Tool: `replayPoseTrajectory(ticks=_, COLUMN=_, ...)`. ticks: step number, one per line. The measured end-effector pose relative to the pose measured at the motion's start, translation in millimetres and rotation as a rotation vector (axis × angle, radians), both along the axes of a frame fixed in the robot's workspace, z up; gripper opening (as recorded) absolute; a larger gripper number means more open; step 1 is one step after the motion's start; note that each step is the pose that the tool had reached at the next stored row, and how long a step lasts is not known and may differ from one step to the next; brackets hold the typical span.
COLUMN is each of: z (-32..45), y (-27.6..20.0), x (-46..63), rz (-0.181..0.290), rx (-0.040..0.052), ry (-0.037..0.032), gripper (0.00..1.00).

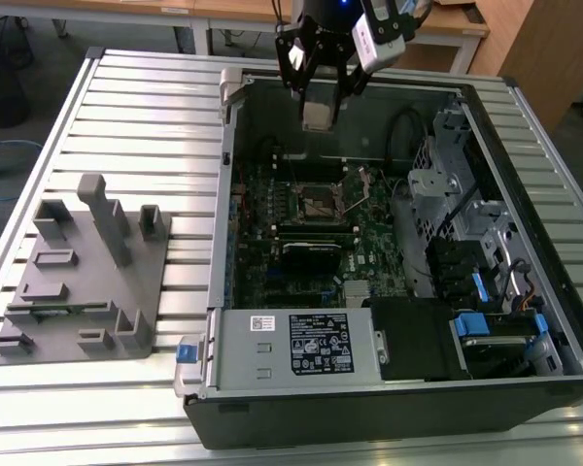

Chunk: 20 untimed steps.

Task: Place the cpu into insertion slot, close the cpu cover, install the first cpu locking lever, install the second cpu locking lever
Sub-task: 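Place the cpu into insertion slot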

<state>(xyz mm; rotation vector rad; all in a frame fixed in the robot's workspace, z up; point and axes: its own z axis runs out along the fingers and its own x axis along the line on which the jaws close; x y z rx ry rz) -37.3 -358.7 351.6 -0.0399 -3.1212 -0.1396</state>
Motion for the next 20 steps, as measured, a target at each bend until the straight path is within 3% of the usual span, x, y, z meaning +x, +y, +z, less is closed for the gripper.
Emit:
replayPoseTrajectory(ticks=12, z=-14.0, y=0.0, x=0.0, rz=0.0, rx=-0.0001, ry=-0.0012, gripper=0.54)
replayPoseTrajectory(ticks=16, z=-15.6, y=0.0, x=0.0, rz=0.0, rx=0.0, ry=-0.0016, gripper=0.54)
replayPoseTrajectory(ticks=20, z=-19.7, y=0.0, x=0.0, rz=0.0, rx=0.0, ry=-0.0076, gripper=0.54)
